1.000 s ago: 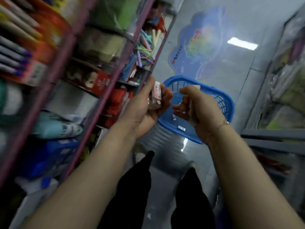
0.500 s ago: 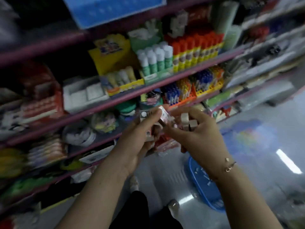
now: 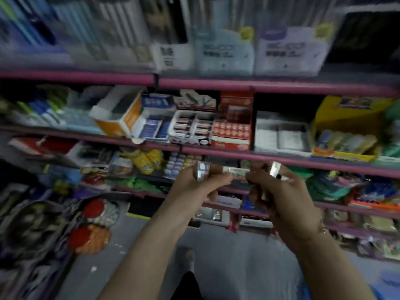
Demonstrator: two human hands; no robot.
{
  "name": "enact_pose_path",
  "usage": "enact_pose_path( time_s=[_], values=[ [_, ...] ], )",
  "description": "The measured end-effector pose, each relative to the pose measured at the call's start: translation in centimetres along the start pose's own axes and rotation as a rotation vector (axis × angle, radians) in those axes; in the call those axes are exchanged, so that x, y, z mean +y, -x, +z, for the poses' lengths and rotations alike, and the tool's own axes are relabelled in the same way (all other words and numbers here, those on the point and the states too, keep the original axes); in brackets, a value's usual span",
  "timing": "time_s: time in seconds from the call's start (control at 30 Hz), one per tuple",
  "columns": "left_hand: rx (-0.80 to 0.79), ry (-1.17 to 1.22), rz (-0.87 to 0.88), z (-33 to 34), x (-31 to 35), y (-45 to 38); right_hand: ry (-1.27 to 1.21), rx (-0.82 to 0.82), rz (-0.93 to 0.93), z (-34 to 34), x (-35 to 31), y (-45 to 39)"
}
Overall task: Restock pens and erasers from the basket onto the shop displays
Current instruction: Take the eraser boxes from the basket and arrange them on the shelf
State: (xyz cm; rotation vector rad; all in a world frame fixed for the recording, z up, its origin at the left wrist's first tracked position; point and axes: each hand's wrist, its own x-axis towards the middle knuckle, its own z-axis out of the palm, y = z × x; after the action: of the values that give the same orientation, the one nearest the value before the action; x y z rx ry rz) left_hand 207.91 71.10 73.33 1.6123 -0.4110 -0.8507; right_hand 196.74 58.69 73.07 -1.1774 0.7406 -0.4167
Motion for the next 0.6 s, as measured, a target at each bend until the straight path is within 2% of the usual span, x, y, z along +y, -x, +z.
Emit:
enact_pose_path(
  time_s=[0.13, 0.27, 0.33, 0.37, 0.47, 0.5, 0.53, 0.6],
  values=[
    [0.075, -0.091, -0.023, -5.0, 0.2, -3.0, 0.078, -0.006, 0.013, 4.7, 0.6, -3.5],
    [0.239, 0.242, -0.228, -10.0, 1.4, -8.4, 0.2, 0.132, -0.052, 8.1, 0.5, -8.4],
    [0.187, 0.282, -0.211, -12.3, 1.7, -11.2, 0.248, 0.219, -0.087, 9.3, 0.4, -11.2],
    [0.141, 0.199, -0.154, -13.4, 1.6, -12.3, 0.283, 0.259, -0.099, 9.8, 0.3, -12.4],
    [-0.052, -0.322, 0.086, -15.6, 1.4, -15.1, 0.428, 0.318, -0.109, 10.8, 0.4, -15.6],
    [-0.14, -0.43, 0.143, -15.9, 1.2, -15.9, 0.468, 0.338, -0.104, 10.9, 0.4, -16.4],
    [-0.207, -0.49, 0.177, -15.9, 1.2, -16.5, 0.506, 0.363, -0.099, 11.0, 0.5, -16.9],
    [-0.236, -0.545, 0.268, -15.9, 1.1, -17.7, 0.589, 0.419, -0.097, 11.0, 0.4, -17.4]
  ],
)
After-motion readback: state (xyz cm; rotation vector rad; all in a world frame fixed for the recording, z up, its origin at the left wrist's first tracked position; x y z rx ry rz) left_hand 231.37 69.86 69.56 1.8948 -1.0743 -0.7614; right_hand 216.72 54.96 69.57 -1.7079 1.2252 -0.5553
